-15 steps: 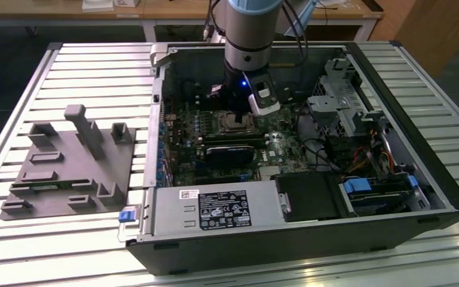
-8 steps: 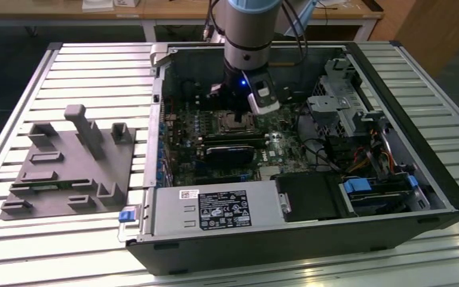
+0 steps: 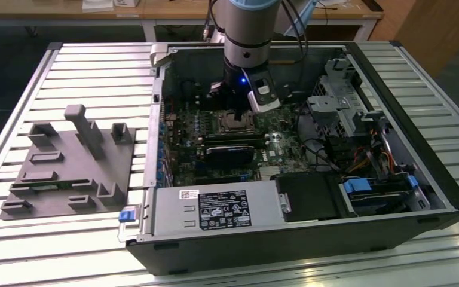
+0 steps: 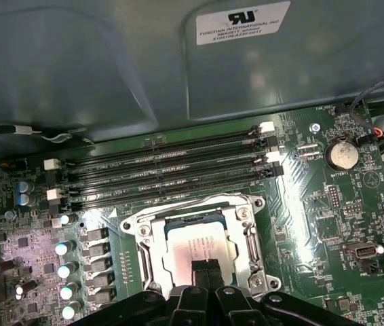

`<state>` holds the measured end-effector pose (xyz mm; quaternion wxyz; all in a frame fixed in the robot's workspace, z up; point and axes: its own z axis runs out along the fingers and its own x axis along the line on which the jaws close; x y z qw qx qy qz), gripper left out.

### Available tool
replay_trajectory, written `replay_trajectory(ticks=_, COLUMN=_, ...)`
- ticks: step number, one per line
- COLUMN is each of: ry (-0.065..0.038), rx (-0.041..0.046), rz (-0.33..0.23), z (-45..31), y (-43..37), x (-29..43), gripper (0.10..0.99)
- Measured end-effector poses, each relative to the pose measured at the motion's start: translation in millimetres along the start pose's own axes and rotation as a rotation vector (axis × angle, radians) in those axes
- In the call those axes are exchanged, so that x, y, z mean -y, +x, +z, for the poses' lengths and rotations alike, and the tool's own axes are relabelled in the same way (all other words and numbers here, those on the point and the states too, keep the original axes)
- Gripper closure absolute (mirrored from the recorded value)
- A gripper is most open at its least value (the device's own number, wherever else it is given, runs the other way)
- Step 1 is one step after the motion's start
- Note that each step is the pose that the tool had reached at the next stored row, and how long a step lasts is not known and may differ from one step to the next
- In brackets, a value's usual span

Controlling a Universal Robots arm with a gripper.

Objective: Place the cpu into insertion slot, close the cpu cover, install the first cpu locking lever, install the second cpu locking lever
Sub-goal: 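Install the second cpu locking lever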

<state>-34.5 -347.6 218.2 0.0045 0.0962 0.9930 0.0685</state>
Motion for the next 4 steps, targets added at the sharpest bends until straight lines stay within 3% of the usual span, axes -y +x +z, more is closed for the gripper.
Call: replay_trajectory(ticks=4, ry=0.000, rx=0.0004, rz=0.000, z=-0.1, y=0.0, x=0.0, gripper=0.980)
